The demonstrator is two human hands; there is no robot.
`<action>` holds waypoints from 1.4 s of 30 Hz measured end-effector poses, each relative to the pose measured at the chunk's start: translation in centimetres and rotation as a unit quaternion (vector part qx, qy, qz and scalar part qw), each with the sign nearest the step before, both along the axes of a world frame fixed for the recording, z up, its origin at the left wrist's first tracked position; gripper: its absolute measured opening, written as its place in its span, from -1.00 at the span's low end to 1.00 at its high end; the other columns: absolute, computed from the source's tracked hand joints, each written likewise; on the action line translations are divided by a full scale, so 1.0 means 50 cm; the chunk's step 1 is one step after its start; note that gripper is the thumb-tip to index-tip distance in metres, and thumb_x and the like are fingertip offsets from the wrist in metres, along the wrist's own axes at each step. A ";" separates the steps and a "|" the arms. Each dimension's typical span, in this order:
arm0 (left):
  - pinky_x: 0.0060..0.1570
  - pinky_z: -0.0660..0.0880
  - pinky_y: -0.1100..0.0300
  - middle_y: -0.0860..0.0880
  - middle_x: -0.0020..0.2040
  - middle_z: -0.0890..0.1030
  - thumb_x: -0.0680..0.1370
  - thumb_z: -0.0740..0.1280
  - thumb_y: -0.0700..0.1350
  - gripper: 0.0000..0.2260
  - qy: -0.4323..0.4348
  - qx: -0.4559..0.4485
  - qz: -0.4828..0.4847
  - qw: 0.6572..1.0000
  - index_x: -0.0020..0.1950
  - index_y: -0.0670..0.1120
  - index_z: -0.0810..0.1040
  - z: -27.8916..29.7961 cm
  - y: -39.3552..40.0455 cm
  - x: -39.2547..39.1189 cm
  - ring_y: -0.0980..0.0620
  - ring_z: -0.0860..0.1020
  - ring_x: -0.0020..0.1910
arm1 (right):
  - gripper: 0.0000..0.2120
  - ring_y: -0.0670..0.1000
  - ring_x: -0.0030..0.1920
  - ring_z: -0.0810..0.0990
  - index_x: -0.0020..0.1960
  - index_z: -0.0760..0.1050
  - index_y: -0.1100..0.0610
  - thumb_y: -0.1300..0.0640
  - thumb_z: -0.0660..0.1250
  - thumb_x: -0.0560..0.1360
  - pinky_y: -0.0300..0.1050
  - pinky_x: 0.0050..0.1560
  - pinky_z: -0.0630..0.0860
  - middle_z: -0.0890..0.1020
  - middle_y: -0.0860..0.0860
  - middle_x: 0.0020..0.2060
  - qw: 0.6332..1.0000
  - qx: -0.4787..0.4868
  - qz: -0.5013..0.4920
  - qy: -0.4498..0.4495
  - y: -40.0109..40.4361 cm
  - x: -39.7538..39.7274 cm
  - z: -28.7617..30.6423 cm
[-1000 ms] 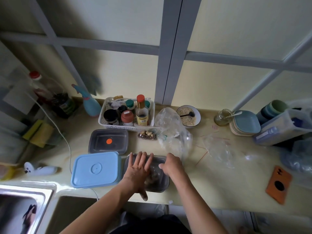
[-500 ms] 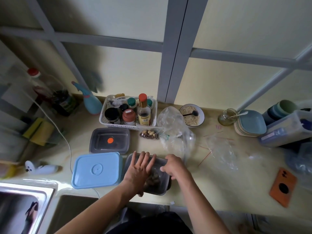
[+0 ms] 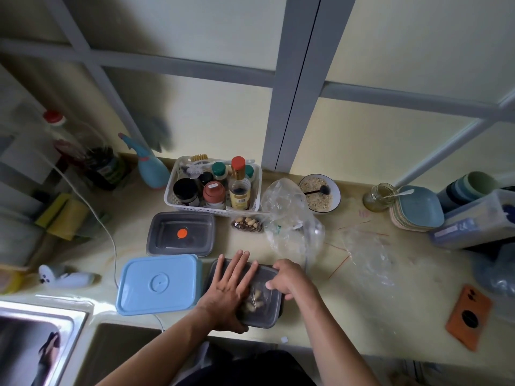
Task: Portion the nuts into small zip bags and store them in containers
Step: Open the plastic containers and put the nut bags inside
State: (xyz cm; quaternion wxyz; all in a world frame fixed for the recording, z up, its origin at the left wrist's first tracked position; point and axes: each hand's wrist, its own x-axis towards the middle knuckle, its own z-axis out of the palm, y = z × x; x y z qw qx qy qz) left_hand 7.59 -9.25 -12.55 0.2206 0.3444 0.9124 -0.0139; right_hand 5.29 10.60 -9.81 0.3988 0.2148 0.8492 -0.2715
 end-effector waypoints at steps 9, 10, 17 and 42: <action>0.48 -0.12 -0.39 -0.27 0.62 -0.14 0.09 0.28 0.33 0.25 0.005 0.023 0.027 0.999 0.64 -0.14 -0.15 -0.002 0.008 0.008 -0.24 -0.23 0.60 | -0.56 0.19 0.26 0.57 0.38 0.45 0.12 0.10 0.37 0.53 0.01 0.22 0.56 0.59 0.15 0.28 0.998 0.024 0.034 0.048 -0.009 0.015 -0.007; 0.48 -0.11 -0.39 -0.27 0.62 -0.13 0.08 0.28 0.33 0.25 0.003 0.025 0.035 0.999 0.64 -0.14 -0.14 -0.002 0.011 0.009 -0.24 -0.21 0.60 | -0.58 0.20 0.27 0.56 0.40 0.41 0.11 0.10 0.32 0.56 -0.02 0.21 0.54 0.58 0.17 0.28 0.997 0.021 0.040 0.060 -0.012 0.019 -0.012; 0.46 -0.07 -0.42 -0.28 0.62 -0.08 0.09 0.29 0.47 0.29 -0.015 0.036 0.114 0.993 0.63 -0.18 -0.03 -0.018 0.045 0.015 -0.27 -0.15 0.60 | -0.64 0.24 0.20 0.52 0.46 0.31 -0.09 -0.06 0.01 0.70 0.06 0.21 0.45 0.52 0.19 0.16 0.969 0.063 -0.053 0.233 -0.061 0.066 -0.057; 0.32 0.40 -0.09 -0.14 0.26 0.54 0.46 0.33 -0.06 -0.58 0.148 0.319 0.163 0.922 0.30 -0.16 0.54 0.044 -0.060 -0.037 -0.19 0.44 0.34 | -0.78 0.17 0.11 0.53 0.03 0.59 0.12 0.25 0.36 0.39 0.09 0.11 0.53 0.58 0.09 0.04 0.871 0.131 -0.010 0.473 -0.176 -0.045 -0.038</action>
